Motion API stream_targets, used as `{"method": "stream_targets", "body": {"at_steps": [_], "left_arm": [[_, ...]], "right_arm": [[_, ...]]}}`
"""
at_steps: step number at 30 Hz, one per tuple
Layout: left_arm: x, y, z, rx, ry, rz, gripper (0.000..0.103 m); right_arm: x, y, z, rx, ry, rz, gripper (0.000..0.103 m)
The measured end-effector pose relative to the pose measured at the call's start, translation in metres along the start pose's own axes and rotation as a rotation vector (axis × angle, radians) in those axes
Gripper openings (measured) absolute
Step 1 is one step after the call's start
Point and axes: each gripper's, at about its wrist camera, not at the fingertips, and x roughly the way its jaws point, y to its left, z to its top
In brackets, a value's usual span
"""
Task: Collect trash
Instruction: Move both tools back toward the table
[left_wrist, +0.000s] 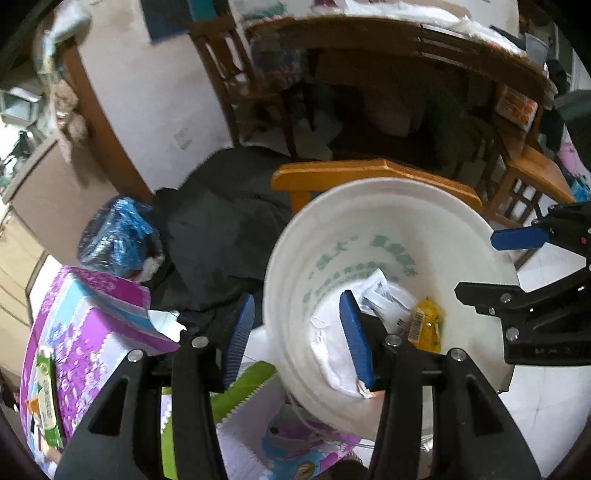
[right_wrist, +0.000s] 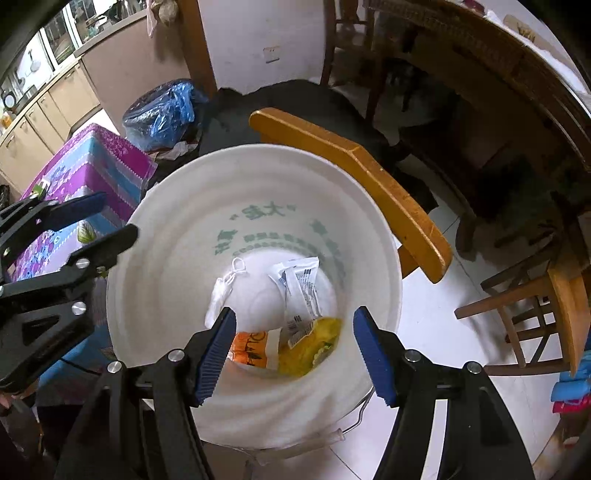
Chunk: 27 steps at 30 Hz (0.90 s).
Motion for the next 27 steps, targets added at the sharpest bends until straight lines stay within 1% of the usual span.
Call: {"method": "stream_targets", "body": {"at_steps": [5,10,13,16,18,23,25,27], "left_arm": [[-0.02,0.009,-0.015,-0.044,-0.071,0.047,0.047],[-0.041,0.032,-0.035,-0.165,-0.14,0.087,0.048],[-0.051,0.045,-0.05,-0.207,-0.154,0.094,0.05],[-0.061,0.061,-0.067,-0.257,-0.158,0.151,0.05],[-0.068,0.074,-0.081,-0.297,-0.157,0.185,0.05],[-0.088,0.117,-0.115,-0.416,-0.158,0.276,0.052],[-0.097,0.132,-0.127,-0.453,-0.159,0.313,0.053],[-0.108,0.149,-0.14,-0.498,-0.159,0.355,0.057]], "right_arm": [[-0.014,0.007,-0.009,0.026,-0.081,0.027,0.067],[-0.032,0.024,-0.02,0.036,-0.201,0.017,0.067],[-0.044,0.036,-0.026,0.05,-0.258,0.045,0.067],[-0.054,0.05,-0.03,0.066,-0.302,0.079,0.067],[-0.061,0.065,-0.033,0.058,-0.333,0.115,0.067],[-0.069,0.116,-0.037,-0.027,-0.394,0.143,0.066],[-0.069,0.136,-0.038,-0.055,-0.4,0.165,0.066],[-0.069,0.159,-0.04,-0.087,-0.406,0.191,0.066]]}}
